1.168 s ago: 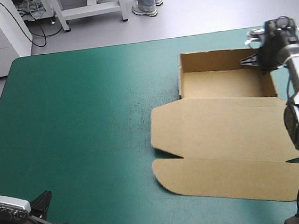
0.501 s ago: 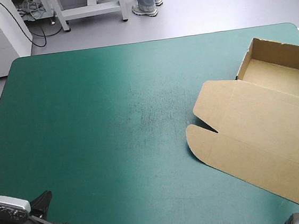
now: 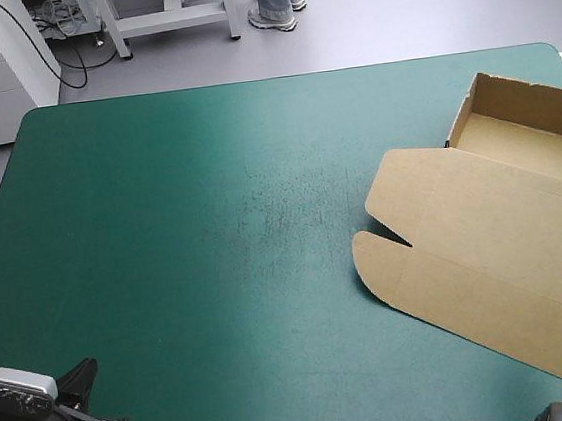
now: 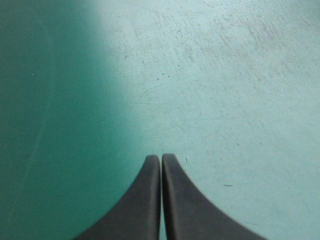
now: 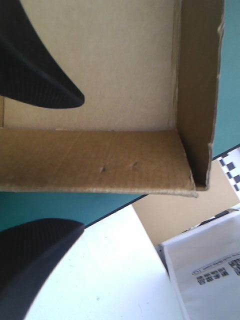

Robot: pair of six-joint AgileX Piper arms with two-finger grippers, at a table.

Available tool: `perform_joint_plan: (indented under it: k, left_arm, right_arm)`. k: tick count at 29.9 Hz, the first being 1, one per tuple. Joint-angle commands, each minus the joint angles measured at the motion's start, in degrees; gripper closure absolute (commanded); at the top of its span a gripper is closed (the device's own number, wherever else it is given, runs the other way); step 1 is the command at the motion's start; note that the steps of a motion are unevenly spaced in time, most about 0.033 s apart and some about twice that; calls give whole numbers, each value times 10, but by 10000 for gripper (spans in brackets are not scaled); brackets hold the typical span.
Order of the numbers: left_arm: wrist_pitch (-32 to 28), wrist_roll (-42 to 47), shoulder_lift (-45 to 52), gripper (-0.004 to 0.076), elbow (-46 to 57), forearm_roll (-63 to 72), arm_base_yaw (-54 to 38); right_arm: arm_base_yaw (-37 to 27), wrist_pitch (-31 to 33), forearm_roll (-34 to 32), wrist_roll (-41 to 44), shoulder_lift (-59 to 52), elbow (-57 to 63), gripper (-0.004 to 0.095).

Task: Fold the box

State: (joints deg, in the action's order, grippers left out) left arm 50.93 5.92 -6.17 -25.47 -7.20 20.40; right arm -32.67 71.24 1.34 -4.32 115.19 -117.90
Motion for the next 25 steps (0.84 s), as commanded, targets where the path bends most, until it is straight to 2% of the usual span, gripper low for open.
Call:
perform_joint_plan:
  k: [1, 7, 12, 14, 16, 20, 25]
  left_arm:
    - [-41, 4, -8, 732, -14, -3, 4]
    - [-41, 4, -8, 732, -14, -3, 4]
    - [-41, 4, -8, 732, -14, -3, 4]
    - [-41, 4, -8, 732, -14, -3, 4]
    - [-41, 4, -8, 732, -14, -3, 4]
    - [-41, 4, -8, 732, -14, -3, 4]
    - [-41, 4, -8, 732, -14, -3, 4]
  right_arm:
    - [-4, 5, 27, -9, -95, -17, 312]
    - [0, 6, 87, -44, -220, -16, 312]
    - [35, 6, 85, -44, -326, -2, 313]
    - [56, 6, 85, -44, -371, 17, 350]
    - [76, 6, 85, -44, -417, 49, 486]
    - [107, 6, 92, -71, -505, 133, 898]
    - [127, 5, 112, -100, -611, 282, 916]
